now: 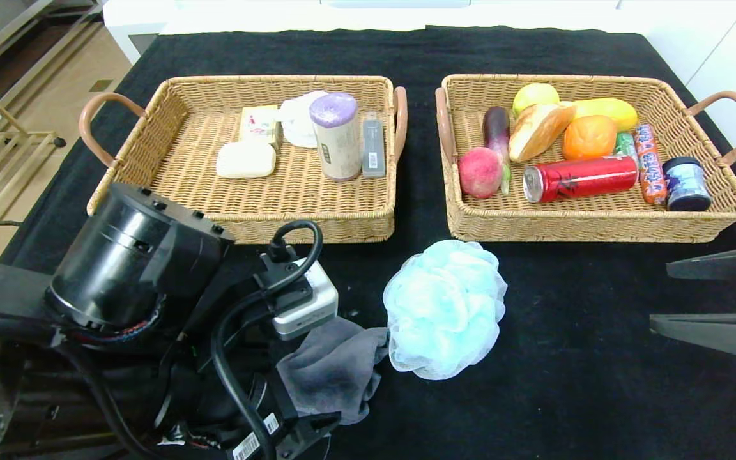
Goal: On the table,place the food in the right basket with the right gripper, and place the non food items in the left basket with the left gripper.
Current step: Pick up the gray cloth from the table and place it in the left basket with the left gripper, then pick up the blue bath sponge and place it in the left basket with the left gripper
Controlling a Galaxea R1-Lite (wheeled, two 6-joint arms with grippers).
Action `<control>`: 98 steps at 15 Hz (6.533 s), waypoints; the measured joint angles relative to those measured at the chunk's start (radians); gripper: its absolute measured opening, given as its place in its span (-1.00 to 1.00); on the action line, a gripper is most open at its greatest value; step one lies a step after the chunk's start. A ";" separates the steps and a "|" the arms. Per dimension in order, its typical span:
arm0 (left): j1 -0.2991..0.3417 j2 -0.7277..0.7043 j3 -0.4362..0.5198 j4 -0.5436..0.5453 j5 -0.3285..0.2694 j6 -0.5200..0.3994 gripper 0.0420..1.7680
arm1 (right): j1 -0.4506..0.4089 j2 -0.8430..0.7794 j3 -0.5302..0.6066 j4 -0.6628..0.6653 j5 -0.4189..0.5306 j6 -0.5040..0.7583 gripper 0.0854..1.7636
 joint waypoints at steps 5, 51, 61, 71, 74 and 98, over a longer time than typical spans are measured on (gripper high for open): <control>0.000 0.052 0.002 -0.004 0.001 -0.001 0.94 | -0.003 0.001 0.000 -0.001 0.000 0.000 0.94; -0.001 -0.026 -0.041 -0.079 0.138 0.003 -0.73 | -0.003 0.008 0.002 0.000 0.000 -0.001 0.94; 0.259 -0.038 -0.314 -0.088 0.062 -0.008 -0.73 | -0.003 0.014 0.002 -0.001 0.000 -0.001 0.94; 0.591 0.187 -0.599 -0.093 -0.099 -0.097 -0.73 | -0.003 0.015 0.001 -0.006 0.000 -0.001 0.94; 0.652 0.248 -0.662 -0.095 -0.146 -0.134 -0.73 | -0.004 0.015 0.001 -0.006 0.000 0.000 0.94; 0.696 0.297 -0.683 -0.084 -0.192 -0.153 0.78 | -0.004 0.015 0.001 -0.006 0.000 0.000 0.94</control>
